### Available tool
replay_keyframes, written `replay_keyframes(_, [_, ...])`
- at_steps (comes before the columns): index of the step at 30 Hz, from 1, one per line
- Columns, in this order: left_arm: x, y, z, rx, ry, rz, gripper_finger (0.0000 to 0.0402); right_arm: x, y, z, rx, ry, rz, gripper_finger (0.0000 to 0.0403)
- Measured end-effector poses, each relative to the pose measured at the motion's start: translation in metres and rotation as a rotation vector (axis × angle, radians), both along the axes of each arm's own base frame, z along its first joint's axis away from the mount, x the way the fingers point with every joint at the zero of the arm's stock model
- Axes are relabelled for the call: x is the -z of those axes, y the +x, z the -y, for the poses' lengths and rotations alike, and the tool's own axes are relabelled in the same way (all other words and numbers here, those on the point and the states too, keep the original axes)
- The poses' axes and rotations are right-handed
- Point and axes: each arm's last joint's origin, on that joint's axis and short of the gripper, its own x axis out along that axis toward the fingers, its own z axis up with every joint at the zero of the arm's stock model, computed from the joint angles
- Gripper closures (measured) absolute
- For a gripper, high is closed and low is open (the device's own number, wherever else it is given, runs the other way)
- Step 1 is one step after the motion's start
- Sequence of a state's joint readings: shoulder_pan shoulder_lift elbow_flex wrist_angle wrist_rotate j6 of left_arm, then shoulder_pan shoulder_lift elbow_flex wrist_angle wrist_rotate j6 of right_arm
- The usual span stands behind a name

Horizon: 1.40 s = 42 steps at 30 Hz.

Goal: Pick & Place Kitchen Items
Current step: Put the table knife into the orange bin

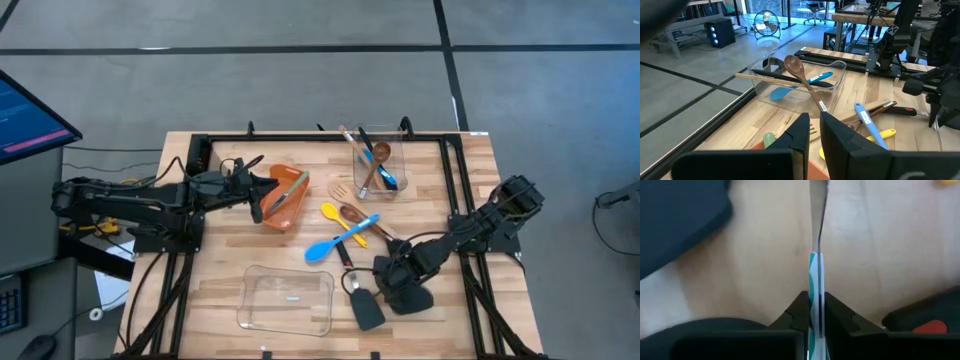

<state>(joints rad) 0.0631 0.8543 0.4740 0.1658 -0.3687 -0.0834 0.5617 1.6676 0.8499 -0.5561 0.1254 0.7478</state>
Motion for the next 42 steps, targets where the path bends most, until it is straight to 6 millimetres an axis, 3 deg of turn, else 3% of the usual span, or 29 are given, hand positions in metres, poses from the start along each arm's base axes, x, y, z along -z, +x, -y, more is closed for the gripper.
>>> replay_keyframes(11, [0.000,0.000,0.000,0.000,0.000,0.000,0.0372,-0.028,0.011,-0.006,-0.064,-0.063,-0.018,0.0378])
replay_keyframes(22, [0.000,0.000,0.000,0.000,0.000,0.000,0.0372,-0.078,0.030,-0.001,-0.118,-0.217,0.011,0.0378])
replay_keyframes(28, [0.000,0.000,0.000,0.000,0.000,0.000,0.0372,-0.115,0.019,0.008,-0.082,-0.305,0.088,0.0378])
replay_keyframes(35, [0.000,0.000,0.000,0.000,0.000,0.000,0.0372,-0.161,-0.008,0.018,-0.012,-0.415,0.355,0.0378])
replay_keyframes(39, [0.000,0.000,0.000,0.000,0.000,0.000,0.0372,-0.170,-0.021,0.024,0.036,-0.537,0.487,0.0378])
replay_keyframes(42, [0.000,0.000,0.000,0.000,0.000,0.000,0.0372,-0.165,-0.028,0.025,0.066,-0.630,0.563,0.0378])
